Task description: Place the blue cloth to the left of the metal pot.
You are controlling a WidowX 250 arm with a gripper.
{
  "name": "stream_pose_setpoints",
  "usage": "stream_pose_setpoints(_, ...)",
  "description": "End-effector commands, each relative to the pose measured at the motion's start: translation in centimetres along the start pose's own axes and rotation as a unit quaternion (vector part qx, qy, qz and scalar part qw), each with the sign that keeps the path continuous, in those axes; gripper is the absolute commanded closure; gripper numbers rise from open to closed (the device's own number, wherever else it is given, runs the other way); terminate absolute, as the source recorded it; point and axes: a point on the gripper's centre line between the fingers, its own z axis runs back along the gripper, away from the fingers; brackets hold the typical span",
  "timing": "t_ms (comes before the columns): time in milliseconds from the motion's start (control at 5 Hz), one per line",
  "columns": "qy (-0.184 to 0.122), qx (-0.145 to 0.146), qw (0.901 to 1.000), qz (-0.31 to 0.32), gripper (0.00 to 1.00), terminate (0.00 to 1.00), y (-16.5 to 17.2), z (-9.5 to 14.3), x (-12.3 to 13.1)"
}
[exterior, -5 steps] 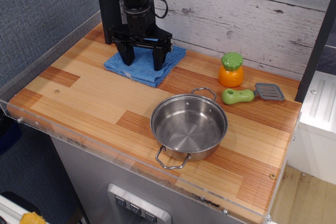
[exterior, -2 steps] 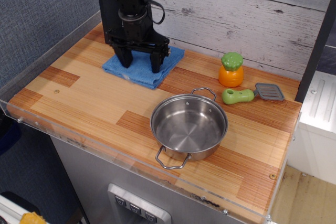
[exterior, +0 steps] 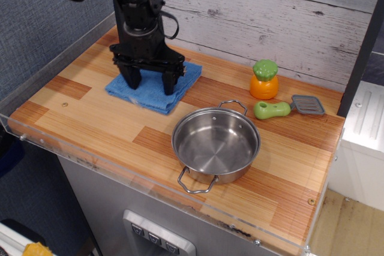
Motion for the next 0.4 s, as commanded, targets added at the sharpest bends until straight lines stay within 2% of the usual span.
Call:
stream_pose_setpoints(0, 0.043, 0.011, 0.9989, 0.013, 0.0, 0.0, 1.9, -1.4, -5.2)
stream_pose_setpoints(200, 0.044, 0.024, 0.9986, 0.015, 0.0, 0.0, 2.3, -1.1, -6.9)
